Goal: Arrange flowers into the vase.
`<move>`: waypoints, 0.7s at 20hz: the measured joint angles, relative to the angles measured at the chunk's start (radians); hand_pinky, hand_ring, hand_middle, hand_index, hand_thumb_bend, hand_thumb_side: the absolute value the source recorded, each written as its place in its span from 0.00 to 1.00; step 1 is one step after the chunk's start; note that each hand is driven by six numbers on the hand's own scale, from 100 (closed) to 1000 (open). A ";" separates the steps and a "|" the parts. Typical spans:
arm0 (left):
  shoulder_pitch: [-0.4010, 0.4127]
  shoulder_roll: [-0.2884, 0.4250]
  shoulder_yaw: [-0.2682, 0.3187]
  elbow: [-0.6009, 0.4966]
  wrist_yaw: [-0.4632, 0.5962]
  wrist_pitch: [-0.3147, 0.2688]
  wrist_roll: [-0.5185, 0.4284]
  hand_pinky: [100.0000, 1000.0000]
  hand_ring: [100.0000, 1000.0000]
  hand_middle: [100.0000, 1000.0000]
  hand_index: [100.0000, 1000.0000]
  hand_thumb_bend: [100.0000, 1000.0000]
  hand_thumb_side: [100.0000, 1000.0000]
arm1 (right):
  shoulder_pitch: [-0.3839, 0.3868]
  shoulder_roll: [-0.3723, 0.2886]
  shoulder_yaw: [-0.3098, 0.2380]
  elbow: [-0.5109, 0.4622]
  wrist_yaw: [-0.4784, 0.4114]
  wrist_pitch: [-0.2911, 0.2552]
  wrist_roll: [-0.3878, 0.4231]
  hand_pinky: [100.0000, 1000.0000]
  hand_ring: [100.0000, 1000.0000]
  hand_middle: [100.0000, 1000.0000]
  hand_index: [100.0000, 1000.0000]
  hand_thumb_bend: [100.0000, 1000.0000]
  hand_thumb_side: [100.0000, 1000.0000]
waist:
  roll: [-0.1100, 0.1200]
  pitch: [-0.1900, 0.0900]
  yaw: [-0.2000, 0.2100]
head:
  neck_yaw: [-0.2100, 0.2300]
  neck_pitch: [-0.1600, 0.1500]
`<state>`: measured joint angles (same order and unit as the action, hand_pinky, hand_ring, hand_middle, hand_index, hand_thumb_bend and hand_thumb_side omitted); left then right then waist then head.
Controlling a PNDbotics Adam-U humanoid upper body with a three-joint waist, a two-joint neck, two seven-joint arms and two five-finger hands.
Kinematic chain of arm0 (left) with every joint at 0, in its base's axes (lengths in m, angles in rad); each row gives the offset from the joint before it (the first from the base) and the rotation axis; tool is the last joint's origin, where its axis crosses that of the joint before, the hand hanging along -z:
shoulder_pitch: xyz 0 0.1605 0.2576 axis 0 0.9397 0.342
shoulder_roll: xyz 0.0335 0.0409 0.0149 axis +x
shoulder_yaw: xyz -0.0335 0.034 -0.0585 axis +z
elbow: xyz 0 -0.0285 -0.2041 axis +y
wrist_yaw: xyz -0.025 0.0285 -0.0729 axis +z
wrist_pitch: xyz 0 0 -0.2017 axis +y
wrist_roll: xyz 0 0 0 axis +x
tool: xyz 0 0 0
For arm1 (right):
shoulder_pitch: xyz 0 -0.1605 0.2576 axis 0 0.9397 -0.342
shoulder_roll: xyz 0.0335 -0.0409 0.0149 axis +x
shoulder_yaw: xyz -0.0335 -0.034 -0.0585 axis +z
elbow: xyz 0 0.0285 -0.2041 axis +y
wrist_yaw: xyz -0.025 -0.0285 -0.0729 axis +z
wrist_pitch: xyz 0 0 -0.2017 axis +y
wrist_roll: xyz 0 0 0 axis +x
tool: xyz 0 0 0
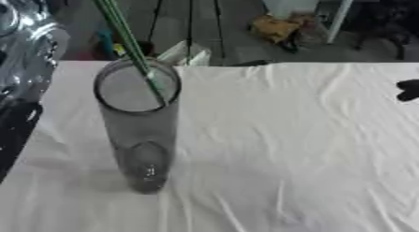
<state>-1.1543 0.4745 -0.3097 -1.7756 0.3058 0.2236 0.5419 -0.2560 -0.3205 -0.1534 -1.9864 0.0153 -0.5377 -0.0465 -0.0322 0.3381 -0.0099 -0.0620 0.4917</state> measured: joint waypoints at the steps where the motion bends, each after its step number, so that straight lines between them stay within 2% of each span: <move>1: 0.000 0.000 0.000 0.001 0.000 0.000 -0.001 0.00 0.00 0.00 0.06 0.00 0.75 | 0.000 0.000 0.000 0.000 0.000 0.001 0.001 0.62 0.48 0.45 0.63 0.00 1.00 | 0.000 0.000 0.000 | 0.000 0.000; 14: -0.017 0.001 0.011 -0.009 0.022 0.009 0.013 0.00 0.00 0.00 0.06 0.01 0.73 | 0.001 0.000 0.000 0.000 0.000 0.005 0.005 0.62 0.48 0.45 0.63 0.00 1.00 | 0.000 0.000 0.002 | 0.004 0.000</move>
<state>-1.1710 0.4754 -0.2989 -1.7848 0.3282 0.2322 0.5551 -0.2552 -0.3205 -0.1534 -1.9864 0.0148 -0.5325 -0.0413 -0.0322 0.3381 -0.0075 -0.0579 0.4921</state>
